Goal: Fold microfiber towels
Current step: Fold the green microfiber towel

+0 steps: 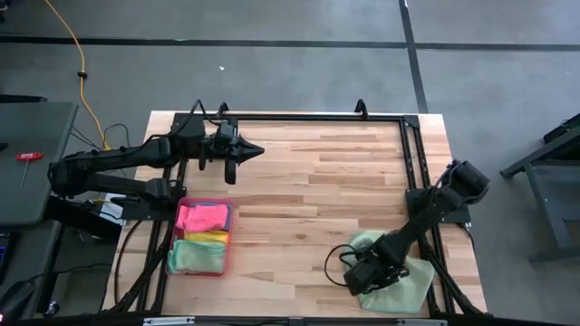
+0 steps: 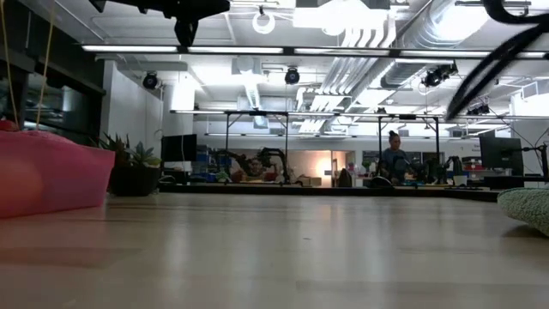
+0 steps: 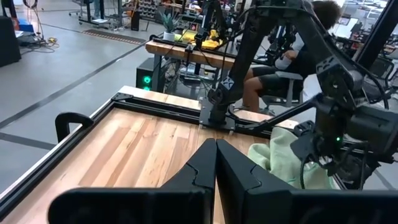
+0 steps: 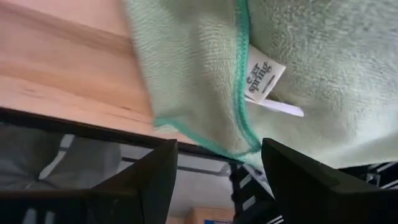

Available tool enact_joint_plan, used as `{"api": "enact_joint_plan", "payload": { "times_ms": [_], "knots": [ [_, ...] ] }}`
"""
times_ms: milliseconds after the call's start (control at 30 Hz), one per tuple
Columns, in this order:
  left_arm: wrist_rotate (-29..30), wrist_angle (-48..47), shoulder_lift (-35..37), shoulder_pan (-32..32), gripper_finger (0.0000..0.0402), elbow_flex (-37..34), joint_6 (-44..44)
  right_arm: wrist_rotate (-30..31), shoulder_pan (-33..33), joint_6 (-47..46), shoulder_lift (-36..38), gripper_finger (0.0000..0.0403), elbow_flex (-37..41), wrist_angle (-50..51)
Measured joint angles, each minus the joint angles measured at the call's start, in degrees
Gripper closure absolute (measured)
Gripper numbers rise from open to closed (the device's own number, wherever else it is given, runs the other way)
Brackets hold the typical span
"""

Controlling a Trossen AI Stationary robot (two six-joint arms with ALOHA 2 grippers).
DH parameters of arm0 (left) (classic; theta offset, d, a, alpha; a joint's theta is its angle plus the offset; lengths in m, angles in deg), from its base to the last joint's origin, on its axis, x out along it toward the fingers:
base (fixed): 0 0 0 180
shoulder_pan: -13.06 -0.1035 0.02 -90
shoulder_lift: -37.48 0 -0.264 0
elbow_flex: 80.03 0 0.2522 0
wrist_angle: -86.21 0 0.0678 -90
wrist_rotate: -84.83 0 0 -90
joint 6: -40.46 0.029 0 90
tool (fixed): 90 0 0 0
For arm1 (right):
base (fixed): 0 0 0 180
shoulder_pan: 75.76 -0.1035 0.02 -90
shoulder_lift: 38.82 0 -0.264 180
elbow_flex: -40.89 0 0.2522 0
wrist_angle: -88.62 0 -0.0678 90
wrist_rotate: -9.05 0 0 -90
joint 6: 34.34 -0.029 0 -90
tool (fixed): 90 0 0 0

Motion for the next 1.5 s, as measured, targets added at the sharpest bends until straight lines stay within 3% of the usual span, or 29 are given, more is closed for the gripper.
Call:
{"api": "enact_joint_plan", "payload": {
  "times_ms": [500,767,900,1100,1333,1500],
  "knots": [
    [1.5,0.1,0.0,0.0,0.0401,0.0,-1.4,0.3,-1.2,1.7,-1.4,0.0178,0.0,2.2],
    [1.7,0.1,0.0,0.0,0.0401,0.0,-1.9,4.8,-1.2,0.5,-1.4,0.0189,0.0,-0.5],
    [1.7,0.0,0.0,0.0,0.0401,0.0,-1.9,5.3,-1.2,-0.8,-1.4,0.0245,0.0,-0.5],
    [1.7,0.1,0.0,0.0,0.0401,0.0,-1.9,6.0,-1.2,2.6,-1.0,0.0378,0.0,-0.4],
    [1.9,1.9,0.0,0.0,0.0401,0.0,-1.9,18.1,2.6,14.9,8.9,0.0400,0.0,3.7],
    [1.9,4.3,0.0,0.0,0.0401,0.0,-1.8,30.2,12.4,31.8,18.3,0.0401,0.0,4.6]
  ]
}}
